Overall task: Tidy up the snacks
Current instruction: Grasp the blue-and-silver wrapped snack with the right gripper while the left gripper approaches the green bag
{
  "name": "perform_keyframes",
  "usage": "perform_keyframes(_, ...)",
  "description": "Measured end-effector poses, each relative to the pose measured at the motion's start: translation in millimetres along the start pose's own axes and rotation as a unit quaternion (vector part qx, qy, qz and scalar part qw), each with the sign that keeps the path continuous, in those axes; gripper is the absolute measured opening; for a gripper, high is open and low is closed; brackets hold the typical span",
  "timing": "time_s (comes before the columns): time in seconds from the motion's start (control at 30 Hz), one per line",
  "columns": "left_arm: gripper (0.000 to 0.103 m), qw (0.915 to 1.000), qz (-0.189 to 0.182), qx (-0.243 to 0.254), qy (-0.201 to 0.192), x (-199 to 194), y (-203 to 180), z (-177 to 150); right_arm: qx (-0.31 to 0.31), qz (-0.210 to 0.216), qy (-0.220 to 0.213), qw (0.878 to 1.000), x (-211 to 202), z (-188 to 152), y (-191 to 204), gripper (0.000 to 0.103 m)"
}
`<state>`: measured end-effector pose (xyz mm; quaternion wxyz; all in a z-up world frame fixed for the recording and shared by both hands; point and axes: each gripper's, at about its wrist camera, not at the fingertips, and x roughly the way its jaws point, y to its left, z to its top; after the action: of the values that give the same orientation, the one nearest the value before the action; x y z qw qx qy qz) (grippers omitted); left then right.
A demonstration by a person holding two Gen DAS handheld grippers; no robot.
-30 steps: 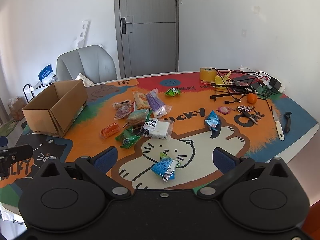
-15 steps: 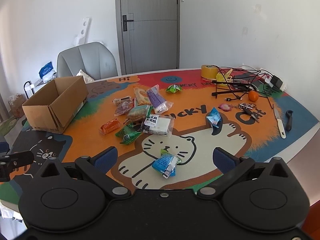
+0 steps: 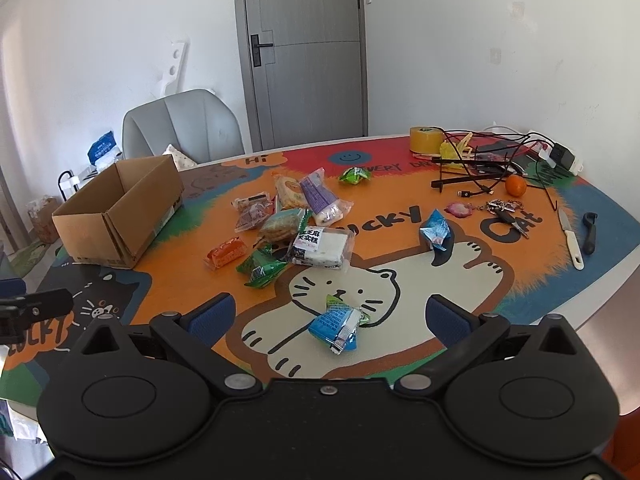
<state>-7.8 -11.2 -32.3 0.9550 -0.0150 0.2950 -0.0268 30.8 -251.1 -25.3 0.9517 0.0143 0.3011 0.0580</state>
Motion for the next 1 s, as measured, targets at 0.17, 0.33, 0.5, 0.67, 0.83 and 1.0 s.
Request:
perform_keyframes(0.17,0.103,0.9999,-0.009,0.004,0.002,10,-8,0,0.014,0.001,-0.001,1.000,5,-2,-10,0.103)
perform_keyframes(0.33,0.102,0.9999,-0.012,0.005,0.002,20,-14,-1,0.017,0.008,0.004,1.000,12,-8,-15,0.103)
perform_keyframes(0.5,0.101,0.9999,-0.013,-0.008,0.006,31,-14,-1,0.019,0.019,0.000,1.000,18,-11,-17,0.103)
perform_keyframes(0.67,0.100,0.9998,-0.016,-0.007,0.008,45,-20,-1,0.020,0.026,0.003,0.999,29,-15,-20,0.095)
perform_keyframes(0.83,0.100,0.9996,-0.026,-0.009,0.010,64,-27,-1,0.023,0.035,0.015,0.999,43,-20,-23,0.088)
perform_keyframes(1.0,0.095,0.9991,-0.034,-0.007,0.023,85,-36,3,0.032,0.036,0.024,0.999,60,-20,-27,0.078)
